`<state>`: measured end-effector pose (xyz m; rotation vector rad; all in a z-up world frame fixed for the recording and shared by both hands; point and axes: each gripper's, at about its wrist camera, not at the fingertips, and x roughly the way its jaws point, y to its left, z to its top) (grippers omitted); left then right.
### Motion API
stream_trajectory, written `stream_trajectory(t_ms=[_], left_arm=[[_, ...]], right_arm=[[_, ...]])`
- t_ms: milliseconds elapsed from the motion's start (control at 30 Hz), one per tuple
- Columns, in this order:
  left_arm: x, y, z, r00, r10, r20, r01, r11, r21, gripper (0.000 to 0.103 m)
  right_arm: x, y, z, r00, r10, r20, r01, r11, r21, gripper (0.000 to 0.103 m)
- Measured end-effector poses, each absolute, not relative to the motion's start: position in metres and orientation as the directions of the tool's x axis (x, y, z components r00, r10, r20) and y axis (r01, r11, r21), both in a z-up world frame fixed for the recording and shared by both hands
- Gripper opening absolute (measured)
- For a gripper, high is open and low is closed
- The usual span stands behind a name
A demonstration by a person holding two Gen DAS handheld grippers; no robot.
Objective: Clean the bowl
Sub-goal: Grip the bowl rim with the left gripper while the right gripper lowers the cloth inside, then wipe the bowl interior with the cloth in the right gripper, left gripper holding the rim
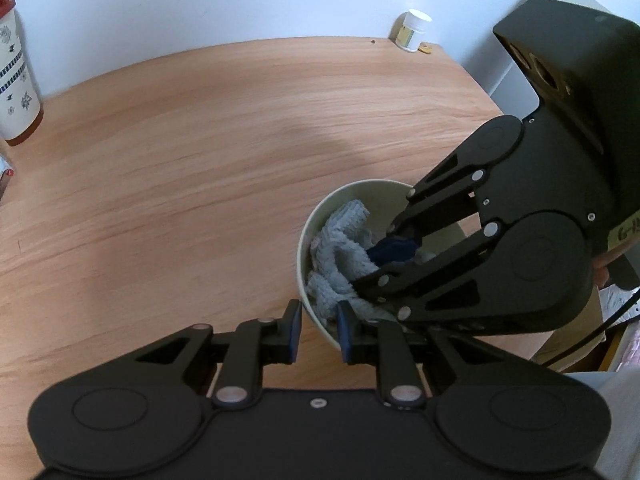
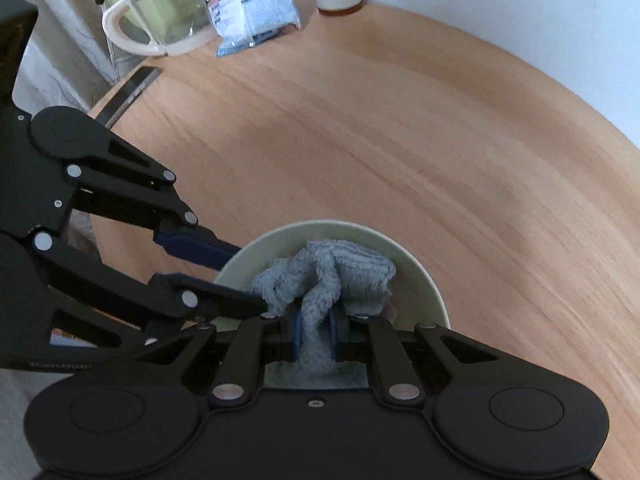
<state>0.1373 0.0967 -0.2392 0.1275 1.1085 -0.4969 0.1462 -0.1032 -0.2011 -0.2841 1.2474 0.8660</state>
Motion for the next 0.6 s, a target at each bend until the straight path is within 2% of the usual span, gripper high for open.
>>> stream_trajectory(t_ms=[133,200,333,600], left_arm=[[0.140,0.097,-0.239,0.352,-0.311,-0.883,0.434,0.890,-0.141,0.018],[0.143,0.093,-0.241,0.348,-0.323,-0.880,0.447,0.882,-0.148,0.014],[0.146,0.086,-0.242,0.347,-0.327,-0.879,0.472,0.871,-0.137,0.013],[0.153,0.075,-0.239,0.350,-0.314,-0.882,0.476,0.871,-0.121,0.014]], right_arm=[[0.144,-0.101,-0.200,0.014,0.375,-0.927,-0.742,0.625,0.241,0.013],[0.143,-0.099,-0.200,-0.015,0.349,-0.937,-0.765,0.599,0.236,0.014],[0.143,-0.100,-0.199,-0.005,0.349,-0.937,-0.760,0.608,0.230,0.014],[0.135,-0.104,-0.184,0.181,0.375,-0.909,-0.739,0.662,0.127,0.013]])
